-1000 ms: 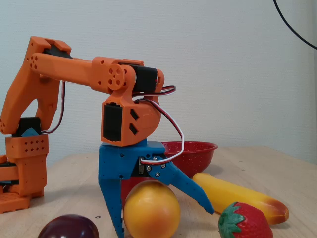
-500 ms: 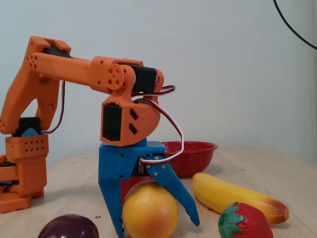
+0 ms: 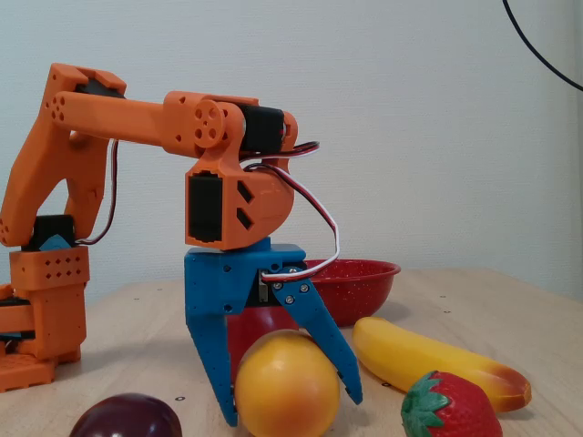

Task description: Put the peach in the red bowl.

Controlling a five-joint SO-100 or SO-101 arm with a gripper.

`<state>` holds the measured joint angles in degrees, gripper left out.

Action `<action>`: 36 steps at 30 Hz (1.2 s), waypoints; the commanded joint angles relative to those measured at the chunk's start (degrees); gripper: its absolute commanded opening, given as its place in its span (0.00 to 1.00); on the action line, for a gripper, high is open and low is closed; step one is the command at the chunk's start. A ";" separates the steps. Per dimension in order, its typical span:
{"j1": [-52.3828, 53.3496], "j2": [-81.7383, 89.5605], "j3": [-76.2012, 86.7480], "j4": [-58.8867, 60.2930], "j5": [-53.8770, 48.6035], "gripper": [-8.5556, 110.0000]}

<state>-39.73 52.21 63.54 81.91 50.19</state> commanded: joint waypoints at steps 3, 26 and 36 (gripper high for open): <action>-0.09 1.32 -0.26 -2.11 1.58 0.12; -1.49 12.48 -15.47 15.12 0.53 0.07; 3.25 26.72 -17.14 18.28 -3.87 0.07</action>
<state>-39.46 69.26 51.15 99.40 48.34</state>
